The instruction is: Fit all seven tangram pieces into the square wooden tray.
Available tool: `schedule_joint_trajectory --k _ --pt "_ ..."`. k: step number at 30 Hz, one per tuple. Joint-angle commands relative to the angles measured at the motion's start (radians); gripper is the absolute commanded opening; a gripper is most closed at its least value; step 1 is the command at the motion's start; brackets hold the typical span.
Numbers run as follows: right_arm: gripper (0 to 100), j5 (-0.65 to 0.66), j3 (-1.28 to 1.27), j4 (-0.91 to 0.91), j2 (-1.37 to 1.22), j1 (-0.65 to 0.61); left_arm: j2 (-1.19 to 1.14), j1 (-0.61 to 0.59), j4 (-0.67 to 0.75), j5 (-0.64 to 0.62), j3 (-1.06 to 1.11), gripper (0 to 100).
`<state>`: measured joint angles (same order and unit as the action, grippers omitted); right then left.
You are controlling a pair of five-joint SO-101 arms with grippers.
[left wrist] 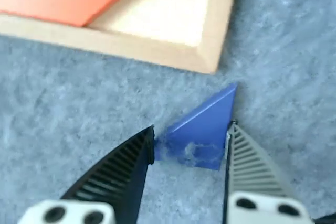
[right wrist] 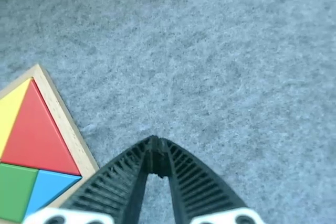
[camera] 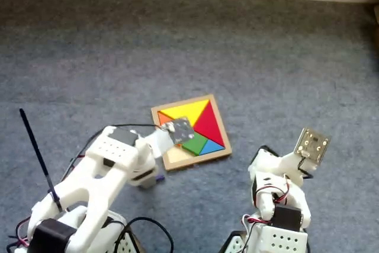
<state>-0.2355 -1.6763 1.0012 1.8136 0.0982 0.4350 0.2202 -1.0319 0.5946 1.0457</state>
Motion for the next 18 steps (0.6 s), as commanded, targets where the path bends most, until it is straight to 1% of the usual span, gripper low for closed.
schedule_joint_trajectory --k 1,3,5,7,12,14,16,18 --pt "0.5 0.008 -0.099 -0.031 0.012 0.012 0.018 -0.079 0.006 -0.097 -0.007 22" --pt "0.5 0.008 -0.099 -0.031 0.012 0.012 0.019 -0.085 0.003 -0.115 -0.012 22" --pt "0.5 0.006 -0.099 -0.031 0.012 0.012 0.021 -0.085 -0.037 -0.114 -0.047 22" --pt "0.5 0.006 -0.099 -0.031 0.012 0.012 0.021 -0.085 -0.124 -0.114 -0.124 24" --pt "0.5 0.006 -0.099 -0.031 0.012 0.012 0.019 -0.084 -0.405 -0.109 -0.375 30" --pt "0.5 0.006 -0.099 -0.031 0.012 0.013 0.016 -0.084 -0.466 -0.032 -0.44 30" --pt "0.5 0.006 -0.099 -0.031 0.012 0.013 0.012 -0.087 -0.488 0.1 -0.453 30" --pt "0.5 0.006 -0.099 -0.031 0.012 0.013 0.012 -0.09 -0.485 0.239 -0.421 30"
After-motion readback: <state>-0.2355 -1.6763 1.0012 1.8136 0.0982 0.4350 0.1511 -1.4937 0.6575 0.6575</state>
